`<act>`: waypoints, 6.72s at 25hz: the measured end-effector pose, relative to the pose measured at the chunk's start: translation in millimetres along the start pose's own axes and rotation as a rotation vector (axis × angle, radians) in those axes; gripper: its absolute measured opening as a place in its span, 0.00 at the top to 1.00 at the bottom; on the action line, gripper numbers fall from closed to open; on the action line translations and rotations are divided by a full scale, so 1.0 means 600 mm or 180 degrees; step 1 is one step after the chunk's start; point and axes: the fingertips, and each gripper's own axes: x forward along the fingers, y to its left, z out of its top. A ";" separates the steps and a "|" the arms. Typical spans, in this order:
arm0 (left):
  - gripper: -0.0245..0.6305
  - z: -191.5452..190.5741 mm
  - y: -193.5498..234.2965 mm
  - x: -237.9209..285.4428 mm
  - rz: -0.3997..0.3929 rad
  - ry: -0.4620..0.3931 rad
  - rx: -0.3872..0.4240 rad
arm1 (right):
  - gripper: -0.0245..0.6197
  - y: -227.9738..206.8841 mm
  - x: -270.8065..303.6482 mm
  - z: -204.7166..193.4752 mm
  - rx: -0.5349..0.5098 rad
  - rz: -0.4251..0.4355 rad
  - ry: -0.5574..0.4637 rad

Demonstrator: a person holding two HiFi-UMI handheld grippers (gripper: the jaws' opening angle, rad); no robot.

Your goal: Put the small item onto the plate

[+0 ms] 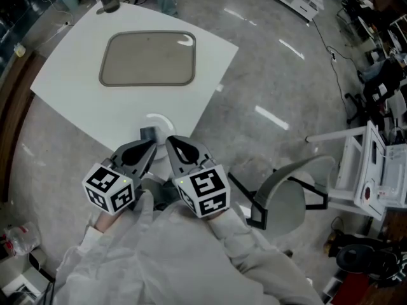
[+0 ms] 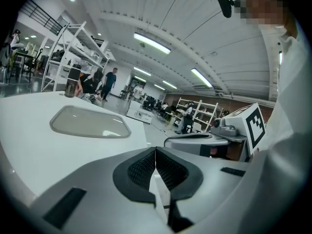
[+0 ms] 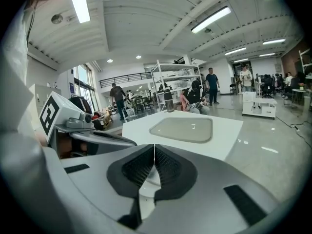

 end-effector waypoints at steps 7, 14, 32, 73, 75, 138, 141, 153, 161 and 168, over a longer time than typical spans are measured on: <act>0.95 0.005 0.013 -0.002 0.0033 0.0064 0.0147 | 0.94 -0.003 0.009 0.004 0.0034 -0.0018 -0.0031; 0.95 0.020 0.027 -0.011 -0.0051 0.0113 0.0193 | 0.94 0.011 0.025 0.010 0.0054 -0.0056 0.0001; 0.95 -0.009 0.054 -0.032 -0.0149 0.0360 0.0033 | 0.94 0.026 0.042 -0.007 0.0244 -0.0271 0.0126; 0.94 -0.146 0.198 -0.022 0.0543 0.0753 -0.0560 | 0.88 -0.041 0.073 -0.162 0.0667 -0.0653 0.0756; 0.90 -0.149 0.199 -0.022 0.0556 0.0759 -0.0608 | 0.82 -0.045 0.072 -0.166 0.0709 -0.0702 0.0780; 0.75 -0.154 0.204 -0.014 0.0817 0.0781 -0.1088 | 0.80 -0.063 0.093 -0.192 0.1434 -0.0779 0.1088; 0.77 -0.156 0.208 -0.016 0.0846 0.0835 -0.1038 | 0.80 -0.062 0.095 -0.193 0.1396 -0.0786 0.1154; 0.82 -0.154 0.217 -0.019 0.0918 0.0908 -0.0798 | 0.83 -0.058 0.091 -0.184 0.1378 -0.0783 0.1126; 0.83 -0.140 0.209 -0.011 0.0941 0.0856 -0.0756 | 0.83 -0.068 0.084 -0.180 0.1460 -0.0731 0.1104; 0.83 -0.114 0.196 -0.008 0.0971 0.0743 -0.0734 | 0.84 -0.078 0.074 -0.156 0.1466 -0.0643 0.1025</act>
